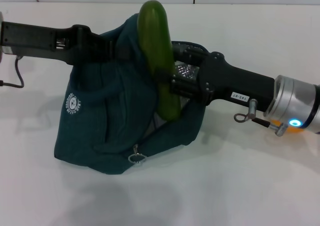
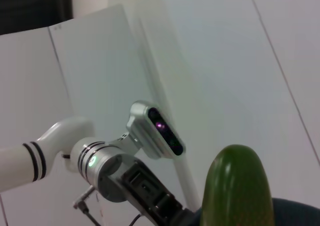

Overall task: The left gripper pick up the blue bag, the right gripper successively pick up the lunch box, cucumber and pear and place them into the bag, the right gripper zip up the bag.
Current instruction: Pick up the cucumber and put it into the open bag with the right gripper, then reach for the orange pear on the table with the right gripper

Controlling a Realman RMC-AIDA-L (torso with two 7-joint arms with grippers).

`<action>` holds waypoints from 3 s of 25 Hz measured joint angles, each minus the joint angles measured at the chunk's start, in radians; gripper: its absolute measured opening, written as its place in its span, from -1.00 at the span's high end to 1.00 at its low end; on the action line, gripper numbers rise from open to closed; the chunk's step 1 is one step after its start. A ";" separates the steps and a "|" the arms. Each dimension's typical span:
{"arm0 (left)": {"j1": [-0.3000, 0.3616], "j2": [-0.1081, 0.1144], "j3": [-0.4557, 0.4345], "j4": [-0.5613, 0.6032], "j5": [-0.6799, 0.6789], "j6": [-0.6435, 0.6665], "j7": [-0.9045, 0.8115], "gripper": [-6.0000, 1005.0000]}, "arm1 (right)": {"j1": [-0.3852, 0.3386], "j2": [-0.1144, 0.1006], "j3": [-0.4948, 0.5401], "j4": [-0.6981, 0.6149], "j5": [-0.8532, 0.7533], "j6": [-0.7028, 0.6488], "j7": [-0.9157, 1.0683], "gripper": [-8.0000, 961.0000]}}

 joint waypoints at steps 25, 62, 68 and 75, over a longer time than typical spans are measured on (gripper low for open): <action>-0.003 0.000 0.000 0.000 0.000 0.000 -0.002 0.90 | -0.029 0.000 -0.064 -0.006 0.068 0.003 -0.057 -0.35; 0.010 -0.004 0.000 0.000 -0.027 0.000 -0.005 0.91 | -0.334 -0.189 0.255 0.128 -0.057 -0.209 -0.009 -0.71; 0.008 -0.006 0.000 0.000 -0.027 0.000 -0.005 0.91 | -0.338 -0.169 0.350 0.175 -0.093 -0.195 -0.124 -0.66; 0.007 -0.006 0.000 0.000 -0.026 0.000 -0.005 0.91 | -0.336 -0.163 0.366 0.176 -0.110 -0.142 -0.172 -0.61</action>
